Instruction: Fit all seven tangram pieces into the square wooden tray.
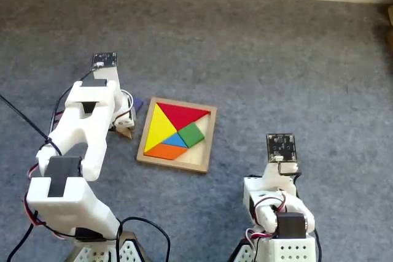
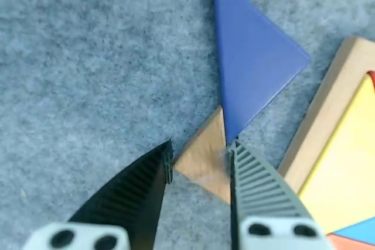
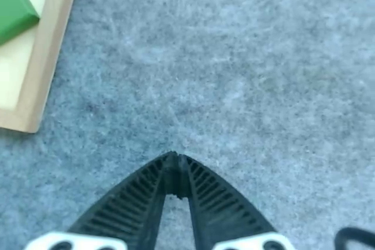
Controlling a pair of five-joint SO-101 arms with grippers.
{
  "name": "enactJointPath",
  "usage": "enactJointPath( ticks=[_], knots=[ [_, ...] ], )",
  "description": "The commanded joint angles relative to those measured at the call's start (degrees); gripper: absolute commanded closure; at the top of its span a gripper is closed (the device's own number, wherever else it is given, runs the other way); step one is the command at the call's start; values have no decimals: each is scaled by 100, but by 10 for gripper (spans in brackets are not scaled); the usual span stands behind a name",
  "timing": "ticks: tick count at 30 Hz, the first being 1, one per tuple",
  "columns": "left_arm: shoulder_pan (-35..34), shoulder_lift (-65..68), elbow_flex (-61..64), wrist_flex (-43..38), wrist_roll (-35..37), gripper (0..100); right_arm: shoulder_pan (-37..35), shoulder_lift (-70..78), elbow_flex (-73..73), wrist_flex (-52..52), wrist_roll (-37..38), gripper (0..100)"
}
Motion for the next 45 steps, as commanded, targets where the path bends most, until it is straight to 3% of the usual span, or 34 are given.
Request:
enactJointPath(
  ticks=[1, 11, 17, 22, 26, 37, 45],
  knots=[
    [-57, -84, -251, 123, -9, 871, 75, -119, 743, 31, -26, 994],
    [-40, -901, -4, 229, -44, 873, 84, -127, 743, 31, -26, 994],
    [31, -1613, 347, 220, -492, 874, 84, -127, 743, 31, -26, 994],
    [620, -1771, 330, 211, -510, 874, 84, -127, 743, 31, -26, 994],
    [1147, -1771, 330, -141, -1002, 874, 84, -127, 743, 31, -26, 994],
    [2457, -1719, -435, -396, -1020, 874, 92, -127, 743, 31, -26, 994],
    [3029, -277, -1411, -396, -1020, 874, 110, -127, 743, 31, -26, 994]
  ],
)
